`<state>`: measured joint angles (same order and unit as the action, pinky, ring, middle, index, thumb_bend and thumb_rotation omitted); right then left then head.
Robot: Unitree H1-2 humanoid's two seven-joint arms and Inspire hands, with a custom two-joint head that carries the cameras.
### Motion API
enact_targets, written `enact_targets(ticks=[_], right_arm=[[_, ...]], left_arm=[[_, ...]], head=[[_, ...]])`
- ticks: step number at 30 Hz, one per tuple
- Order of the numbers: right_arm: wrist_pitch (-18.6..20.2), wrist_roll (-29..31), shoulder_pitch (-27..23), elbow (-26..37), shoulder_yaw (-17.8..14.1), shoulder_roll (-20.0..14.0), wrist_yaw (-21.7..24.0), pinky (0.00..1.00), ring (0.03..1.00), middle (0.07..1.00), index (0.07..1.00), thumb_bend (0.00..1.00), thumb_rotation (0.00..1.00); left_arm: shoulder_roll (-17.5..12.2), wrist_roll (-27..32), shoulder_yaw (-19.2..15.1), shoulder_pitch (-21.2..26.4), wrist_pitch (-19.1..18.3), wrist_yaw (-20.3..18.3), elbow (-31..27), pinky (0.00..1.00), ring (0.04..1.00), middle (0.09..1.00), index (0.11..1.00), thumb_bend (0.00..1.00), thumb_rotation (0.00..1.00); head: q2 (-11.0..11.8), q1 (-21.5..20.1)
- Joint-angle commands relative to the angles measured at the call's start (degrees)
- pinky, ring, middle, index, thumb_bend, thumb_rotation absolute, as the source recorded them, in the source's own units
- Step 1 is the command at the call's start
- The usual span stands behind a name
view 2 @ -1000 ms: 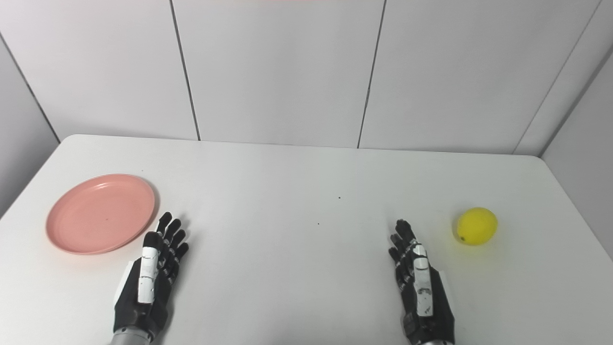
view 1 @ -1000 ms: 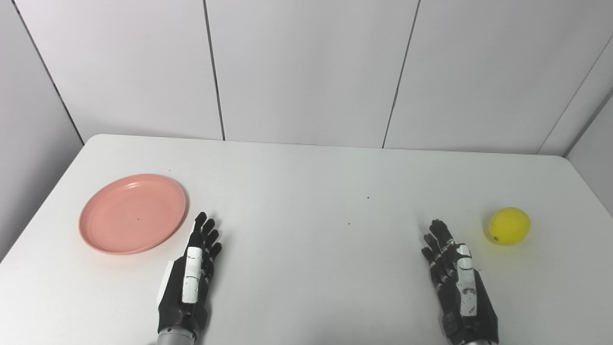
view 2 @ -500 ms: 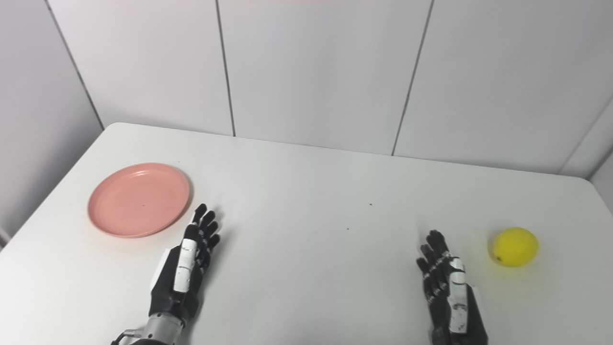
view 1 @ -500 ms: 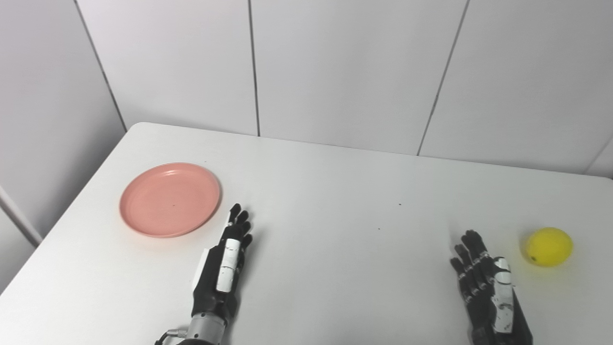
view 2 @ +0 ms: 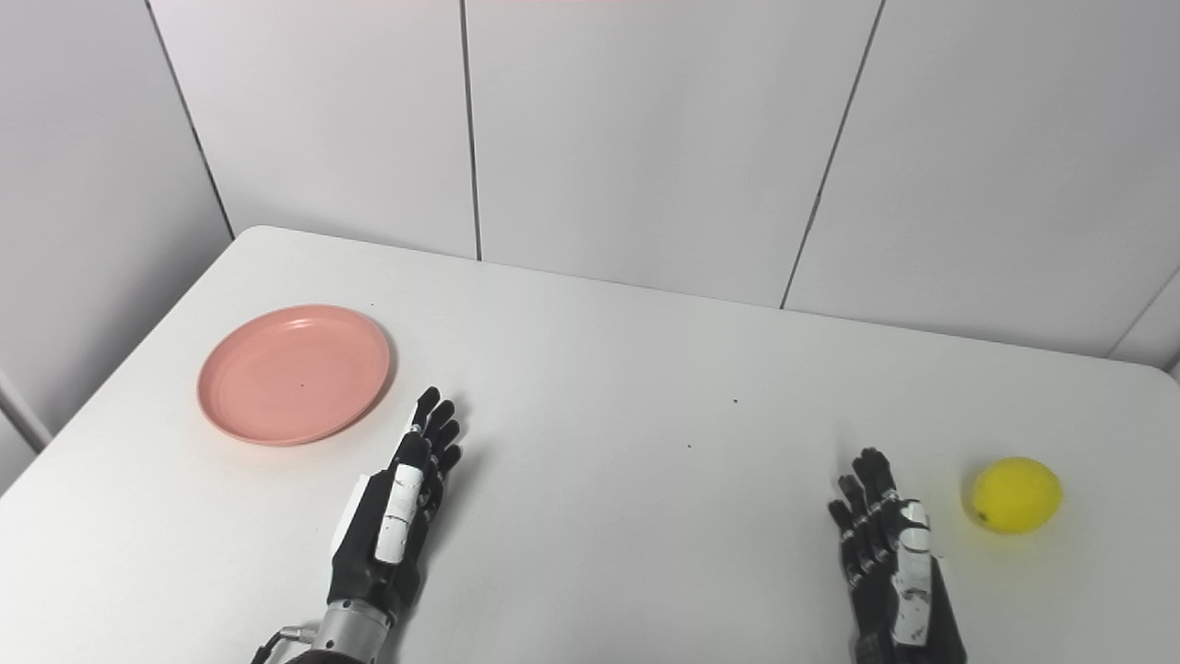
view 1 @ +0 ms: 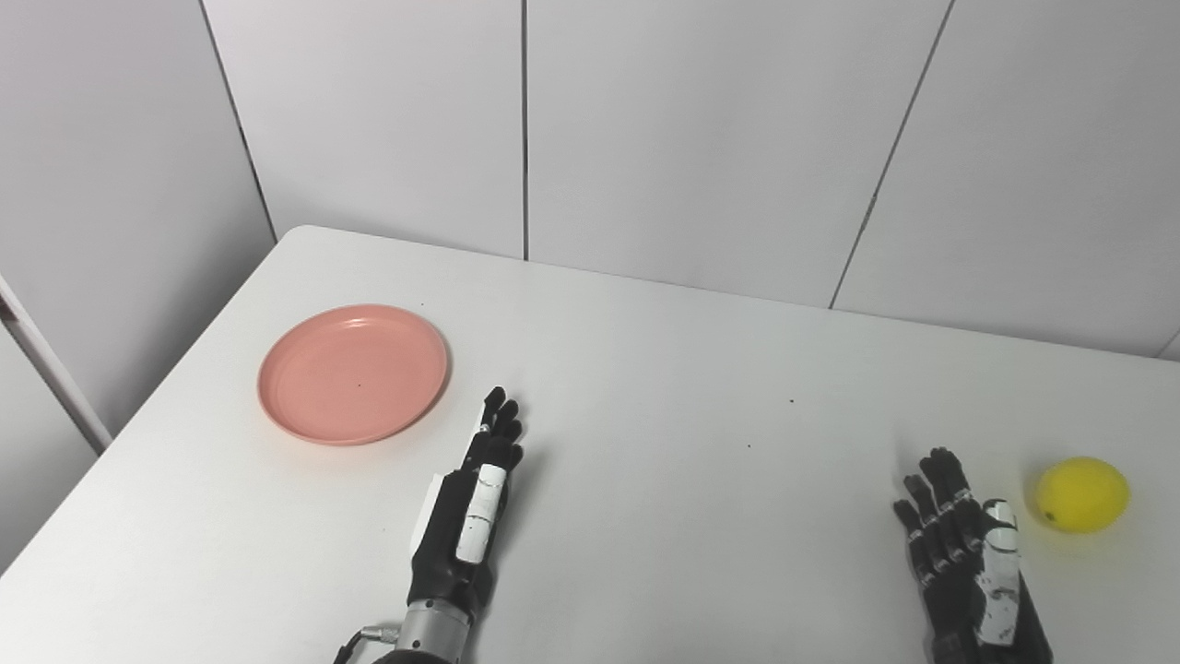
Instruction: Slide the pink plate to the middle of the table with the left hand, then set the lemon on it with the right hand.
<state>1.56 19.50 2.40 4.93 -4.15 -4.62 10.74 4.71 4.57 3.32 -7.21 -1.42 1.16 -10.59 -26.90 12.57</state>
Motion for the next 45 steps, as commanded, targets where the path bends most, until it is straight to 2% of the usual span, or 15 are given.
enact_targets(ticks=[1, 7, 11, 17, 22, 27, 32, 38, 41, 45], right_arm=[[-2.33, 0.42, 1.31, -3.36, -0.51, -0.28, 1.18, 1.0, 1.0, 1.0, 0.967, 0.72, 1.0], [-2.28, 0.16, 1.41, -3.62, -0.21, 0.08, 1.07, 1.0, 1.0, 0.999, 0.966, 0.72, 1.0], [-2.5, 0.12, 1.71, -3.41, -0.09, 0.32, 1.06, 1.0, 1.0, 0.996, 0.966, 0.7, 1.0], [-2.02, 0.06, 1.95, -2.63, 0.16, 0.47, 0.94, 1.0, 1.0, 0.995, 0.971, 0.7, 1.0], [-1.21, -0.94, 2.34, -1.44, 0.6, 0.98, -0.09, 1.0, 0.995, 0.986, 0.959, 0.7, 1.0], [-1.12, -1.31, 2.58, -1.09, 0.83, 1.47, -0.28, 1.0, 0.997, 0.985, 0.961, 0.7, 1.0], [-0.99, -0.95, 2.62, -0.83, 0.97, 1.81, -0.04, 1.0, 0.996, 0.986, 0.961, 0.7, 1.0], [-1.0, -1.18, 2.6, -0.68, 1.3, 2.19, -0.06, 1.0, 1.0, 0.99, 0.952, 0.7, 1.0], [-1.46, -1.67, 2.68, -0.58, 1.53, 2.15, 0.04, 1.0, 0.999, 0.988, 0.948, 0.7, 1.0], [-1.83, -2.01, 2.76, -0.62, 1.73, 2.0, 0.3, 1.0, 1.0, 0.992, 0.944, 0.7, 1.0]], left_arm=[[0.98, -0.47, -0.05, -2.19, -0.27, 0.59, 1.61, 1.0, 1.0, 0.991, 1.0, 0.78, 0.91], [0.53, -1.77, -0.2, -2.23, 2.17, 0.68, 2.41, 1.0, 1.0, 0.984, 1.0, 0.81, 0.88], [0.21, -1.43, -0.41, -2.57, 2.83, 0.07, 1.3, 1.0, 1.0, 0.987, 1.0, 0.83, 0.88], [0.23, 0.6, -0.94, -2.78, 0.59, -0.31, -3.03, 1.0, 0.992, 0.98, 1.0, 0.84, 0.88], [-0.52, 2.65, -1.93, -1.09, -1.49, -0.65, -6.94, 1.0, 0.974, 0.961, 0.994, 0.83, 0.87], [-1.24, 4.06, -3.2, 1.57, -3.09, -0.68, -9.19, 0.99, 0.943, 0.927, 0.934, 0.82, 0.86], [-3.24, 5.34, -4.58, 6.25, -7.45, -1.25, -12.14, 0.95, 0.925, 0.912, 0.895, 0.86, 0.87], [-5.84, 9.37, -7.33, 12.98, -17.75, -0.46, -16.75, 0.94, 0.907, 0.889, 0.85, 0.83, 0.85], [-9.38, 12.33, -8.75, 16.81, -22.1, -2.34, -17.77, 0.96, 0.898, 0.886, 0.853, 0.85, 0.93], [-14.01, 14.96, -10.67, 20.59, -24.5, -4.03, -16.39, 0.93, 0.886, 0.863, 0.822, 0.88, 0.96]], head=[[0.28, -0.02], [1.37, -0.54], [1.26, -1.2], [0.31, -1.72], [-0.32, -2.72], [-0.38, -2.91], [-0.41, -2.97], [-0.44, -3.5], [-0.44, -3.5], [-0.54, -3.63]])
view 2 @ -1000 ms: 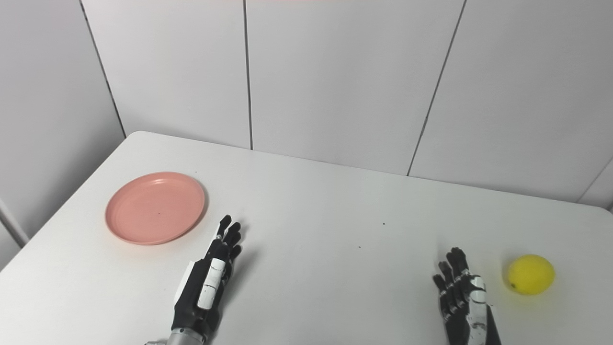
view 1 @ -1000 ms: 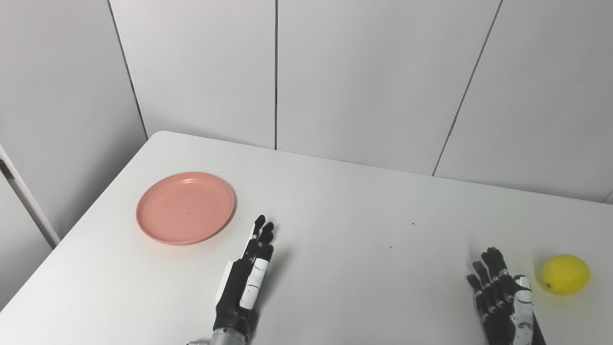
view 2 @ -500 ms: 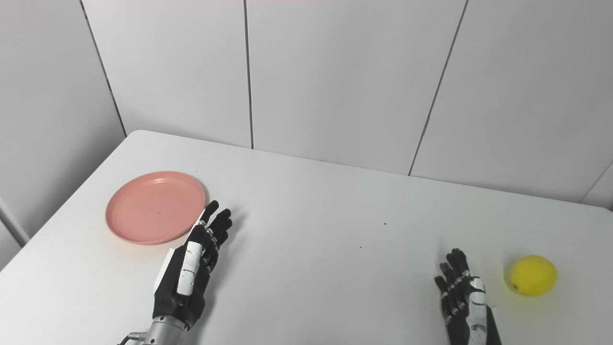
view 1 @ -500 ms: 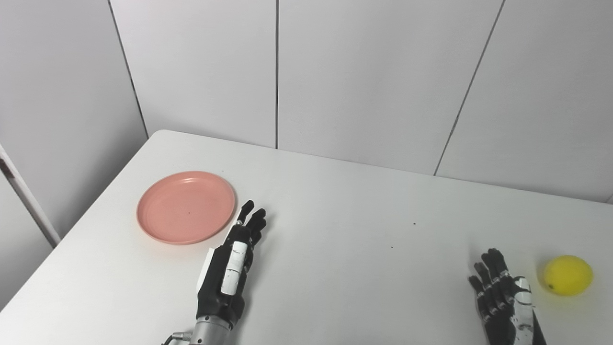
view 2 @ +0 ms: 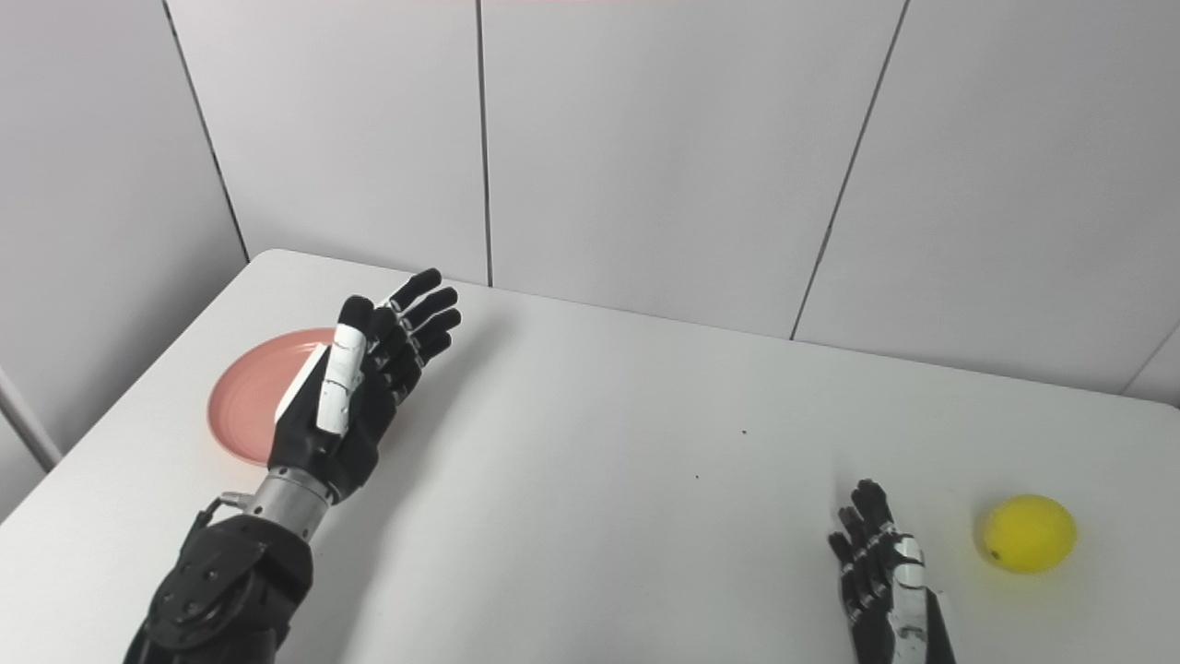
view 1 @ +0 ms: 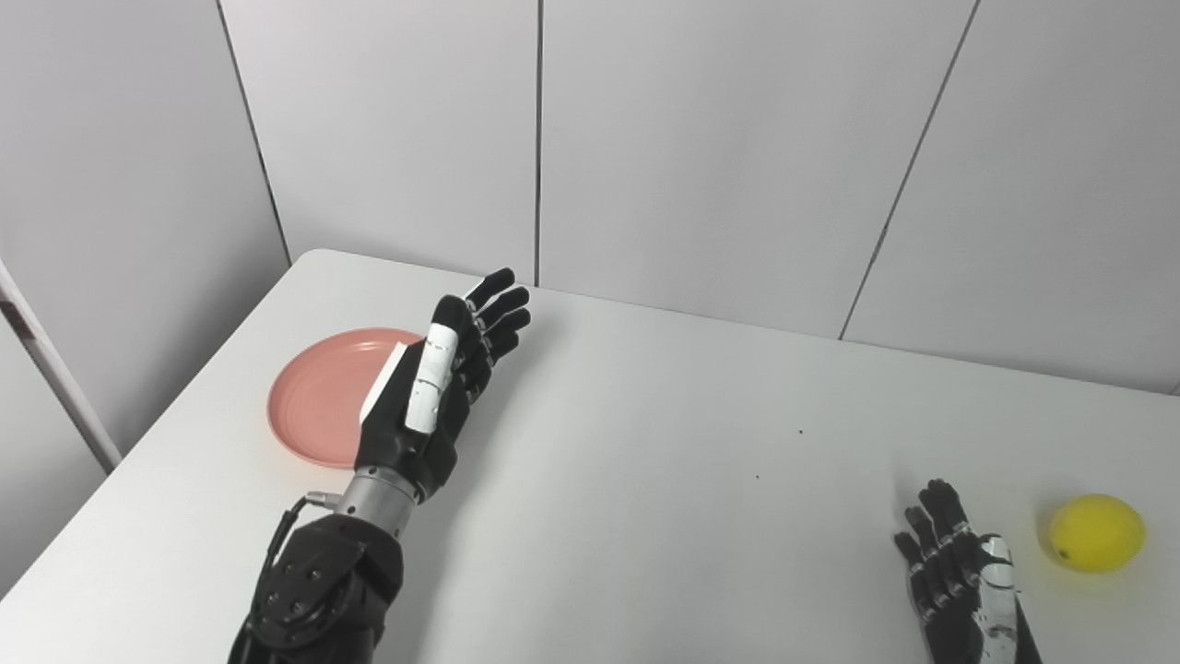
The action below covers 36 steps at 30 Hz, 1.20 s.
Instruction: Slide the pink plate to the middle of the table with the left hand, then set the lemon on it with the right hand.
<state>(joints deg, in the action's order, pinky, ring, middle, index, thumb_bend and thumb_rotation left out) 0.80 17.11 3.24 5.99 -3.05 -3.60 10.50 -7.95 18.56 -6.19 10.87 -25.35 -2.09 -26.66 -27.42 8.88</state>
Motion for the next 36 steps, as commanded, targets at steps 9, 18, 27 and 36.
enact_targets(ticks=[9, 18, 27, 36], right_arm=[[-0.46, 0.14, 2.1, -0.9, 0.78, 1.35, 0.11, 1.0, 1.0, 0.983, 0.941, 0.7, 1.0], [-0.48, 0.13, 1.83, -1.26, 0.69, 1.42, 0.22, 1.0, 0.996, 0.979, 0.937, 0.7, 1.0], [-0.21, -0.06, 1.99, -0.89, 0.7, 1.43, 0.07, 1.0, 1.0, 0.983, 0.939, 0.69, 1.0], [-0.75, -0.67, 1.75, -1.47, 0.79, 1.16, 0.16, 1.0, 0.997, 0.979, 0.942, 0.7, 1.0]], left_arm=[[-9.59, 4.72, -7.28, 7.29, 4.01, -5.84, 11.58, 0.88, 0.868, 0.856, 0.854, 0.91, 1.0], [-15.56, 6.15, -11.77, 10.82, 7.89, -10.63, 20.57, 0.88, 0.864, 0.838, 0.864, 0.94, 1.0], [-17.5, 6.61, -14.42, 13.27, 8.39, -10.09, 25.12, 0.92, 0.898, 0.865, 0.899, 0.92, 1.0], [-19.71, 6.92, -16.82, 15.68, 9.07, -10.65, 31.02, 0.97, 0.928, 0.903, 0.927, 0.93, 0.99]], head=[[-0.24, -0.41], [-0.12, -0.33], [-0.21, -0.34], [-0.16, -0.24]])
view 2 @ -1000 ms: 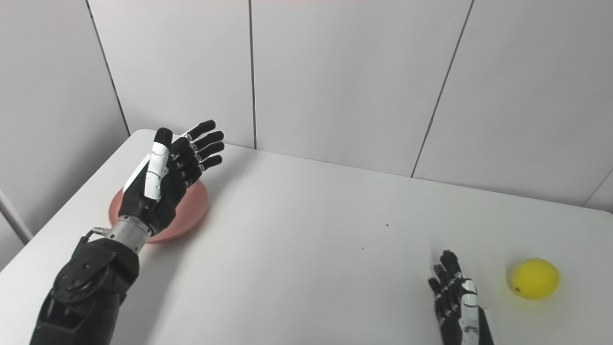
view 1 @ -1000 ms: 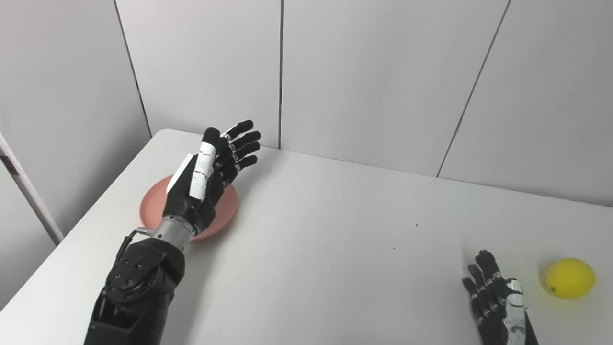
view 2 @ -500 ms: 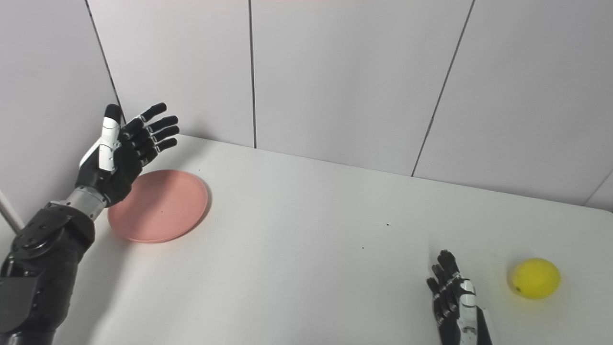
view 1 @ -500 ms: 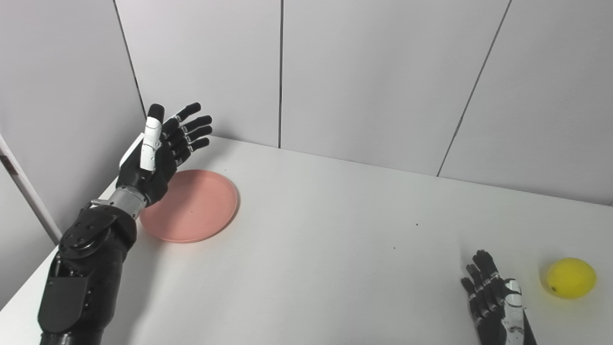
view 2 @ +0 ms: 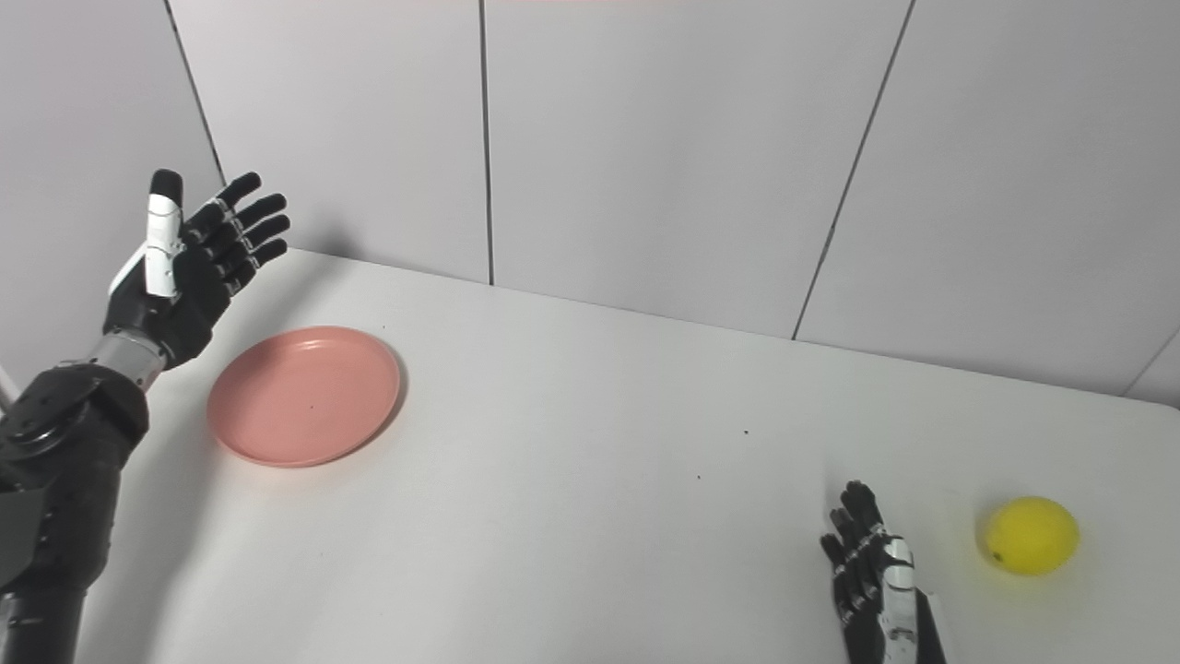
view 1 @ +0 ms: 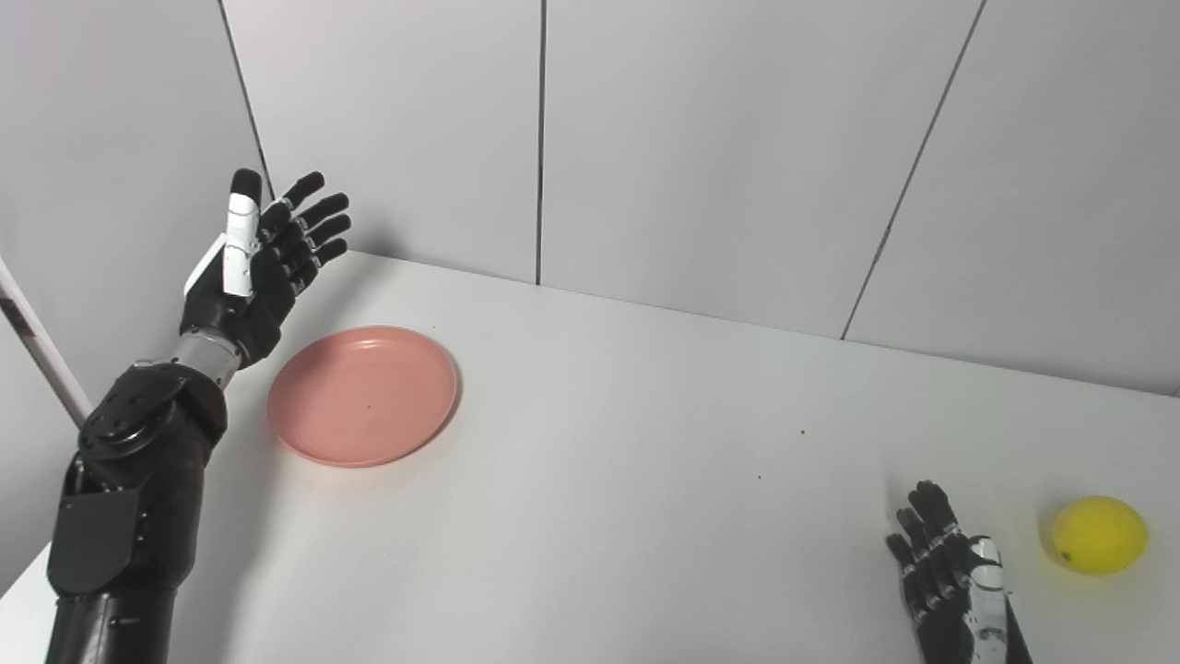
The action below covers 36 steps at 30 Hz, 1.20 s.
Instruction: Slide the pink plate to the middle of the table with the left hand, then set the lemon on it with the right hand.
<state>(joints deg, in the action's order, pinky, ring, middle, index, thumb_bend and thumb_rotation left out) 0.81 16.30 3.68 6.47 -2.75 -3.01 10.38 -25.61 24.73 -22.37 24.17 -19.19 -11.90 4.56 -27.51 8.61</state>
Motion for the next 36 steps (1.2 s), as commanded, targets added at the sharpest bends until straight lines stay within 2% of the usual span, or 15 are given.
enact_targets(ticks=[1, 6, 9, 12, 19, 22, 27, 31, 36], right_arm=[[-0.6, 0.1, 1.31, -1.88, 0.49, 0.58, 0.23, 1.0, 0.996, 0.979, 0.942, 0.7, 1.0], [-0.33, 0.2, 1.37, -1.71, 0.51, 0.6, 0.3, 1.0, 0.998, 0.981, 0.941, 0.7, 1.0], [-0.24, 0.53, 1.3, -1.79, 0.37, 0.69, 0.3, 1.0, 0.997, 0.979, 0.94, 0.7, 1.0], [-0.5, 0.7, 1.22, -2.09, 0.34, 0.57, 0.55, 1.0, 1.0, 0.983, 0.946, 0.7, 1.0], [-0.54, 0.2, 1.31, -1.92, 0.44, 0.43, 0.44, 1.0, 1.0, 0.985, 0.943, 0.7, 1.0], [-0.7, 0.07, 1.29, -2.06, 0.42, 0.38, 0.44, 1.0, 1.0, 0.987, 0.947, 0.7, 1.0], [-0.59, 0.29, 1.26, -2.12, 0.34, 0.32, 0.53, 1.0, 0.994, 0.982, 0.944, 0.7, 1.0], [-0.72, 0.18, 1.24, -2.21, 0.37, 0.27, 0.55, 1.0, 0.994, 0.984, 0.949, 0.7, 1.0], [-0.5, 0.16, 1.17, -2.24, 0.35, 0.31, 0.43, 1.0, 0.994, 0.982, 0.943, 0.7, 1.0]], left_arm=[[-2.16, 0.82, -0.89, 2.46, 3.33, -0.95, 0.64, 0.97, 0.931, 0.906, 0.929, 0.93, 0.99], [-2.49, 1.08, -1.85, 2.59, 4.67, -1.79, 3.52, 0.93, 0.946, 0.924, 0.942, 0.91, 0.99], [-2.98, 0.53, -2.05, 2.73, 6.02, -2.09, 5.62, 0.99, 0.969, 0.939, 0.966, 0.91, 1.0], [-3.37, 0.7, -2.16, 2.9, 7.11, -2.35, 7.61, 0.99, 0.966, 0.93, 0.974, 0.91, 1.0], [-3.03, 0.15, -2.7, 2.57, 9.07, -1.25, 11.98, 0.99, 0.949, 0.916, 0.958, 0.93, 0.99], [-2.95, 0.14, -2.47, 2.44, 10.94, -1.91, 14.76, 1.0, 0.944, 0.903, 0.956, 0.93, 0.98], [-3.24, 0.27, -2.14, 2.79, 14.6, -3.5, 20.57, 0.94, 0.906, 0.899, 0.938, 0.95, 0.92], [-3.1, 0.64, -2.29, 3.06, 15.45, -3.52, 22.73, 0.92, 0.888, 0.88, 0.937, 0.94, 0.92], [-3.16, 0.84, -2.3, 3.2, 16.94, -4.42, 25.44, 0.93, 0.884, 0.845, 0.918, 0.95, 0.91]], head=[[-0.1, -0.01], [-0.12, -0.02], [-0.18, -0.01], [-0.17, 0.0], [-0.33, 0.04], [-0.36, 0.02], [-0.45, 0.02], [-0.49, 0.06], [-0.59, -0.1]])
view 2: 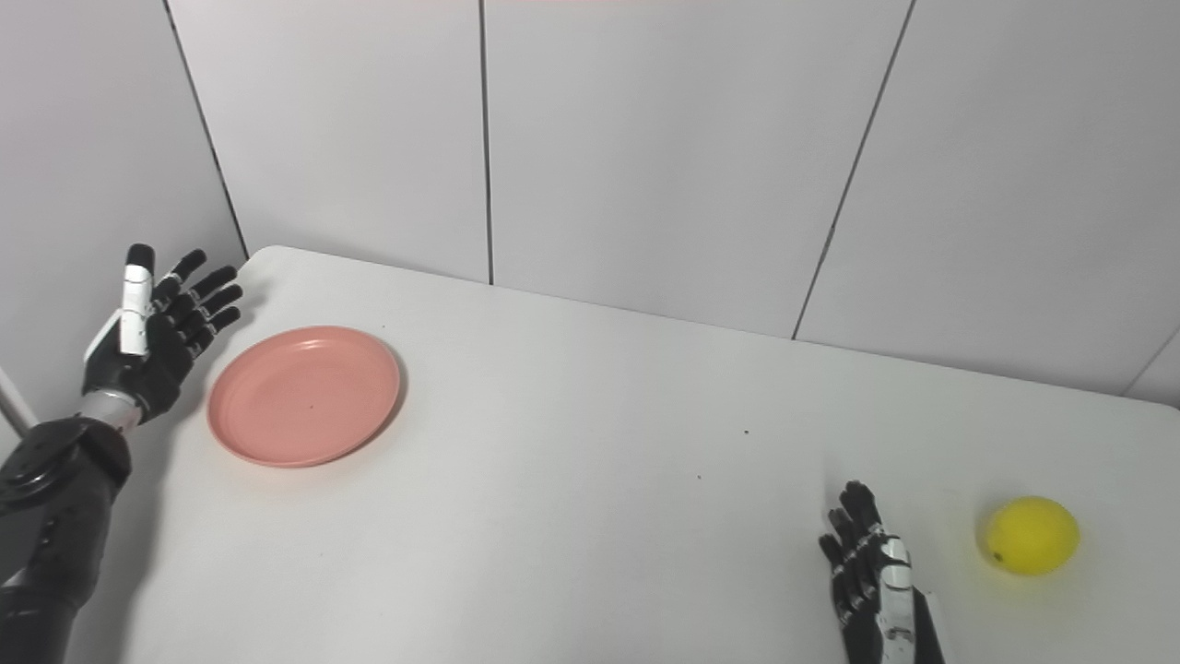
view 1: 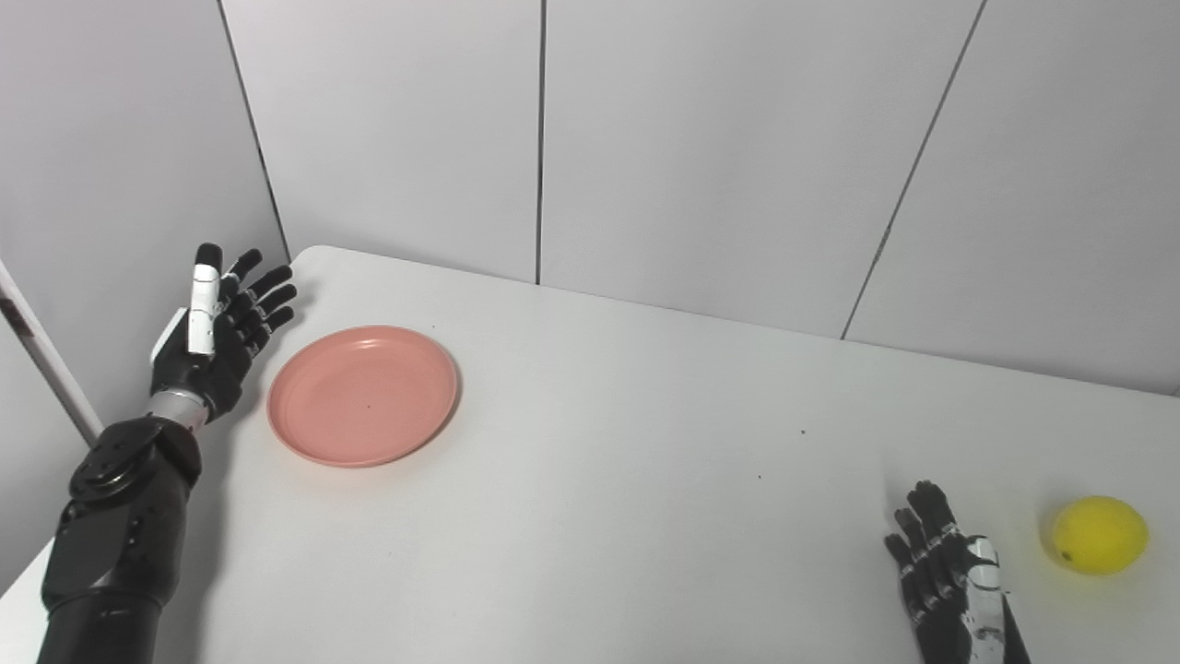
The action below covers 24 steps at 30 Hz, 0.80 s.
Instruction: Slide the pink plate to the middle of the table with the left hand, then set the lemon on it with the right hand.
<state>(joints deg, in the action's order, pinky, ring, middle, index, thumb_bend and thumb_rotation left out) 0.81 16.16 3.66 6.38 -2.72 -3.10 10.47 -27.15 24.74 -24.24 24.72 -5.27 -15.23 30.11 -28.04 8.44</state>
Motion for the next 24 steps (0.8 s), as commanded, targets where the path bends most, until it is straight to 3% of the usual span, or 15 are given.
enact_targets(ticks=[1, 7, 13, 19, 24], right_arm=[[-0.45, 0.26, 1.2, -2.12, 0.32, 0.41, 0.29, 1.0, 0.994, 0.982, 0.943, 0.7, 1.0], [-0.23, 0.98, 1.1, -2.32, 0.07, 0.44, 0.45, 1.0, 0.999, 0.982, 0.94, 0.7, 1.0], [0.01, 0.8, 0.97, -2.45, 0.07, 0.4, 0.29, 1.0, 0.998, 0.982, 0.942, 0.7, 1.0], [-0.03, 0.84, 0.98, -2.55, 0.04, 0.35, 0.35, 1.0, 1.0, 0.985, 0.945, 0.71, 1.0], [-0.14, 0.44, 1.09, -2.31, 0.23, 0.24, 0.36, 1.0, 0.994, 0.981, 0.942, 0.71, 1.0]], left_arm=[[-1.64, 0.77, -0.39, 2.75, 3.58, -1.4, 0.89, 0.93, 0.883, 0.845, 0.917, 0.95, 0.91], [-1.9, 0.6, -0.01, 3.21, 5.66, -2.52, 4.91, 0.94, 0.919, 0.897, 0.921, 0.96, 0.92], [-1.74, 0.61, 0.07, 3.42, 7.43, -3.46, 7.57, 0.92, 0.902, 0.873, 0.908, 0.98, 0.9], [-0.79, -1.06, 1.3, 2.63, 8.82, -1.99, 8.0, 0.94, 0.923, 0.9, 0.922, 0.89, 0.99], [-0.26, -0.82, 2.11, 2.89, 10.11, -2.89, 10.83, 0.94, 0.919, 0.903, 0.935, 0.92, 0.96]], head=[[-0.1, 0.12], [-0.12, 0.2], [-0.1, 0.34], [-0.29, 0.18], [-0.51, -0.06]])
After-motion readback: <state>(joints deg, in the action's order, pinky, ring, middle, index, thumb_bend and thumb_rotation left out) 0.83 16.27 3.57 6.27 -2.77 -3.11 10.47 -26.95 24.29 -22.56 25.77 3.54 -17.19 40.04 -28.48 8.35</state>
